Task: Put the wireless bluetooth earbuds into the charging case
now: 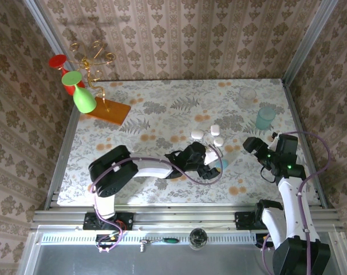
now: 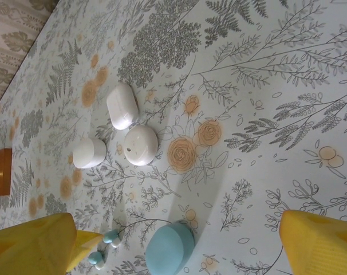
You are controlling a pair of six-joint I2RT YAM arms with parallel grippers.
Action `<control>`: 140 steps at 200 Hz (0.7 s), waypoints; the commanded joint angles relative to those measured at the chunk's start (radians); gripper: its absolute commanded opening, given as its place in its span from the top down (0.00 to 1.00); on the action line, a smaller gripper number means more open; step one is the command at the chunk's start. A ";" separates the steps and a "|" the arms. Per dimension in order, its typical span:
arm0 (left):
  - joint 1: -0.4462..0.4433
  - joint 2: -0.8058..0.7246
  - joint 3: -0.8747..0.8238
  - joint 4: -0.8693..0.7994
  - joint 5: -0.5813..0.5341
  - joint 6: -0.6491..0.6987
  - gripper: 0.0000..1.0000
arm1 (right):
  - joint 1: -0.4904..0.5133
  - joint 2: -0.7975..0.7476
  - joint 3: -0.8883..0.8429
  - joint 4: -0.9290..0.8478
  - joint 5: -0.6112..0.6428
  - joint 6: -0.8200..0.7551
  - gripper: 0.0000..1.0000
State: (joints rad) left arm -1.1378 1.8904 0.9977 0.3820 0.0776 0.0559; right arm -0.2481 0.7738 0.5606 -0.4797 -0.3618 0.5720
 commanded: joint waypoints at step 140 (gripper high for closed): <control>-0.025 0.239 0.106 0.128 -0.066 -0.116 0.51 | -0.037 -0.010 -0.021 -0.025 0.009 -0.030 0.07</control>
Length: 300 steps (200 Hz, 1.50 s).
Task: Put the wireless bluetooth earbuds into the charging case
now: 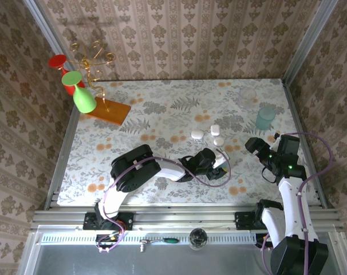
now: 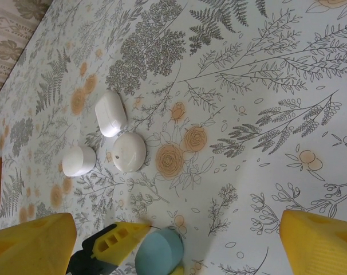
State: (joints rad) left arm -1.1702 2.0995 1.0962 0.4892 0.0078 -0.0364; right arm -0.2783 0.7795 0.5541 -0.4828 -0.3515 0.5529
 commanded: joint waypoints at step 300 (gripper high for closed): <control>0.448 -0.808 -0.338 -0.278 0.723 0.402 0.85 | 0.700 0.400 0.087 0.895 -0.441 0.496 0.15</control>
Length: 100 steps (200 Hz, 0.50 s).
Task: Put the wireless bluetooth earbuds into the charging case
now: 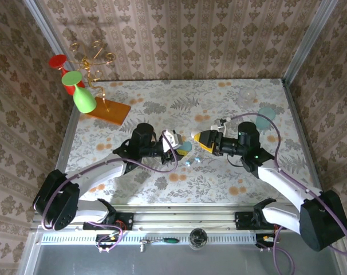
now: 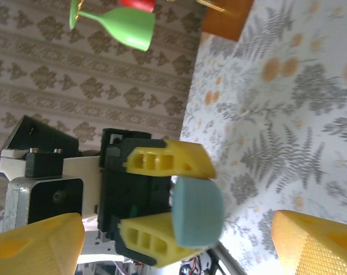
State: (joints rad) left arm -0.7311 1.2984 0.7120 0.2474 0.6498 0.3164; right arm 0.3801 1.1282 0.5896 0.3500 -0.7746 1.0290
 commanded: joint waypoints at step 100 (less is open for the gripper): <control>0.035 0.028 0.028 0.088 0.007 0.009 0.84 | 0.063 0.165 0.079 0.033 -0.035 0.065 0.47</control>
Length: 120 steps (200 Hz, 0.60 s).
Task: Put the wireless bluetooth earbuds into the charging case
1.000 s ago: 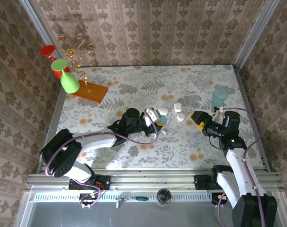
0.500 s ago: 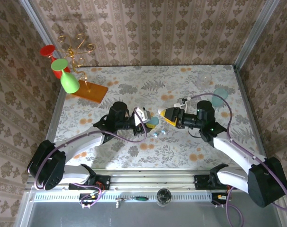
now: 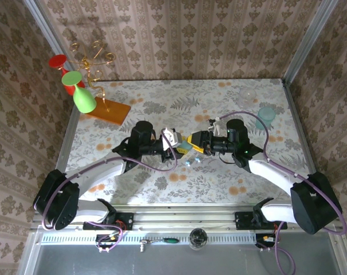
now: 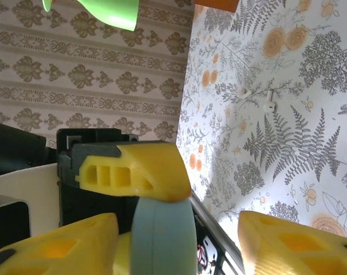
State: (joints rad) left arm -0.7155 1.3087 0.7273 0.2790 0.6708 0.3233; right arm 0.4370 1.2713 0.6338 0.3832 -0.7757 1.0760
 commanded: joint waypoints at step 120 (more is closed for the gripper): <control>0.020 0.056 0.031 0.101 0.008 -0.026 0.71 | -0.002 0.077 0.034 0.085 -0.034 0.113 0.74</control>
State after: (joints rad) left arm -0.6933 1.3705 0.7277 0.3290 0.6533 0.3103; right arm 0.4351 1.3411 0.6544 0.4145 -0.7940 1.1419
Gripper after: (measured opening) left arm 0.381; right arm 0.285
